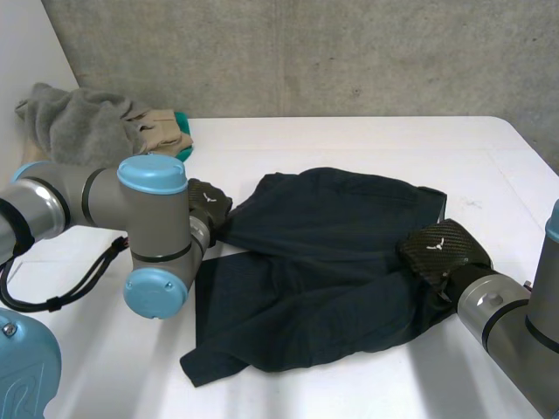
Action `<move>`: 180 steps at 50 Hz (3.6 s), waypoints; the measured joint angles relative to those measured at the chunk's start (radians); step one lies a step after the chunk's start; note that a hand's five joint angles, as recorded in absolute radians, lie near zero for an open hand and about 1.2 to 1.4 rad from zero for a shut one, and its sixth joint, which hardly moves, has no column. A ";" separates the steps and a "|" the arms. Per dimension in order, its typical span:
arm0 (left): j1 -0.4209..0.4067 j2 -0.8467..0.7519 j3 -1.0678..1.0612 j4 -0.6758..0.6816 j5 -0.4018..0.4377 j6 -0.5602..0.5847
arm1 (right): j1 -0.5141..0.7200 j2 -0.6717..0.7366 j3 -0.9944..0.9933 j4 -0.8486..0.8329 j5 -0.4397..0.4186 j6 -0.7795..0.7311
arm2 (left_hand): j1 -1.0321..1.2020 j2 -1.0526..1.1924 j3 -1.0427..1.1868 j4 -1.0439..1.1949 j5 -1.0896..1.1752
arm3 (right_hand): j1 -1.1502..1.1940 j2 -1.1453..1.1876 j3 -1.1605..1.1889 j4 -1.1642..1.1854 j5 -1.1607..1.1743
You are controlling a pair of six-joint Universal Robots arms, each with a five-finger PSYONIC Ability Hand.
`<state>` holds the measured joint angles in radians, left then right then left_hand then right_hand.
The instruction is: Fold the laundry.
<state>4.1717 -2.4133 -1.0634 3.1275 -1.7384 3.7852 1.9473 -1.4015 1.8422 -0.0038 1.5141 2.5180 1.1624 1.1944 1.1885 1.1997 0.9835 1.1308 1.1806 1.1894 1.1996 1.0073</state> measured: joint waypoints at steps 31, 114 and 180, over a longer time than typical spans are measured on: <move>-0.003 0.734 -0.745 -0.197 0.270 -0.404 | -0.015 0.005 0.020 -0.055 0.000 0.062 | -0.822 -0.836 -0.829 -0.851 -0.804 | 0.006 -0.004 -0.007 -0.002 -0.009; -0.007 0.543 -0.200 0.377 0.073 -0.305 | -0.073 0.383 -1.106 0.145 -0.068 0.127 | 0.007 0.004 0.005 0.001 -0.009 | 0.015 -0.004 0.000 0.002 -0.002; -0.006 0.436 -0.506 0.350 0.140 -0.304 | -0.067 0.346 -0.218 -0.203 -0.047 0.283 | 0.007 0.005 0.006 0.001 -0.008 | -0.495 -0.552 -0.566 -0.573 -0.570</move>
<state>4.1657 -1.9768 -1.5693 3.4776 -1.5982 3.4814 1.8808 -1.0551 1.6245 -0.2064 1.4668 2.8005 1.1691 1.1991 1.1941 1.2007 0.9750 0.6358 0.6288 0.6232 0.6264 0.4369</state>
